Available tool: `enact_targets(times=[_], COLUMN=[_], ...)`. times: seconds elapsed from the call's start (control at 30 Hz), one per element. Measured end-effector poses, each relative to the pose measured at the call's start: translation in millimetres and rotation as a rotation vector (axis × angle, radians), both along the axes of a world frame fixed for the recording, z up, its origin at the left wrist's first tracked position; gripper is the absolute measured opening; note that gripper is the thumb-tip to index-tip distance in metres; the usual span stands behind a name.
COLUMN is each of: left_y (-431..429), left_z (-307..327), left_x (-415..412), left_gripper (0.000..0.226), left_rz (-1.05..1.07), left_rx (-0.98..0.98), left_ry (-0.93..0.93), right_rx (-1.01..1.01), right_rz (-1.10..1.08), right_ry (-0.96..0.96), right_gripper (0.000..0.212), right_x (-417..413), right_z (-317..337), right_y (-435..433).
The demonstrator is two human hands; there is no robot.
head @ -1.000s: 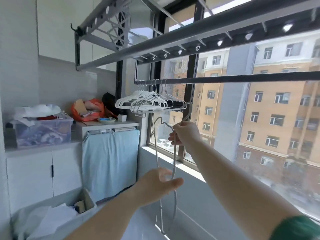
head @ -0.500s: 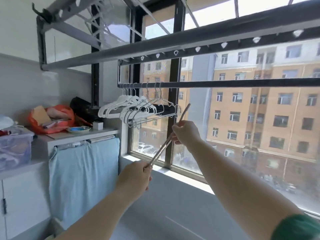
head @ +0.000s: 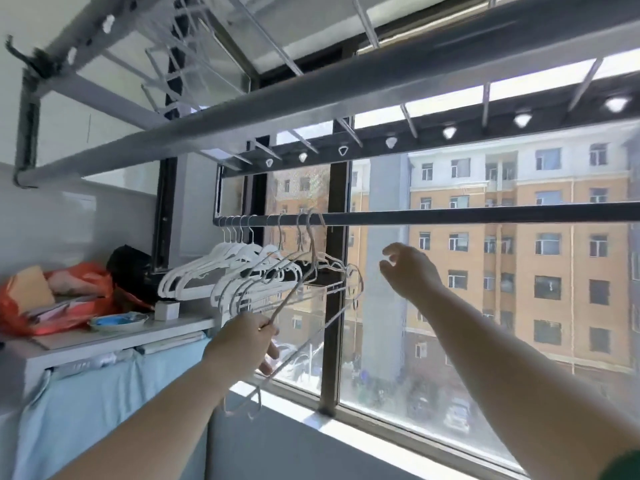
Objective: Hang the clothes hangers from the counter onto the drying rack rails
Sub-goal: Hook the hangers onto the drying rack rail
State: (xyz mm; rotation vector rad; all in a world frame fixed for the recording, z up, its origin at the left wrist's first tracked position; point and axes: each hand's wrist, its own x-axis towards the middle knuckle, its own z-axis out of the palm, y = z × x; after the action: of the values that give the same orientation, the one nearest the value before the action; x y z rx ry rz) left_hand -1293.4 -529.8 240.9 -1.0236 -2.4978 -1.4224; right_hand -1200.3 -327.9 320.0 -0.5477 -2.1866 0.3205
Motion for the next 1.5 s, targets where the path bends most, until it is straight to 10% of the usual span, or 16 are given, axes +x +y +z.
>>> enact_targets(times=[0.27, 1.07, 1.5], left_y=[57.0, 133.8, 115.5], left_z=[37.1, 41.4, 44.5], left_x=[-56.4, -132.3, -111.3], left_gripper=[0.016, 0.026, 0.033], left_rz=[0.023, 0.042, 0.282], left_rx=[0.078, 0.002, -0.066], left_ry=[0.02, -0.08, 0.263], right_rx=[0.486, 0.512, 0.471], right_rz=[-0.344, -0.478, -0.434], right_ry=[-0.183, -0.251, -0.226], right_gripper=[0.047, 0.06, 0.06], right_x=[-26.3, -40.4, -23.0], right_z=[54.5, 60.6, 48.9], right_y=[68.1, 123.9, 104.9])
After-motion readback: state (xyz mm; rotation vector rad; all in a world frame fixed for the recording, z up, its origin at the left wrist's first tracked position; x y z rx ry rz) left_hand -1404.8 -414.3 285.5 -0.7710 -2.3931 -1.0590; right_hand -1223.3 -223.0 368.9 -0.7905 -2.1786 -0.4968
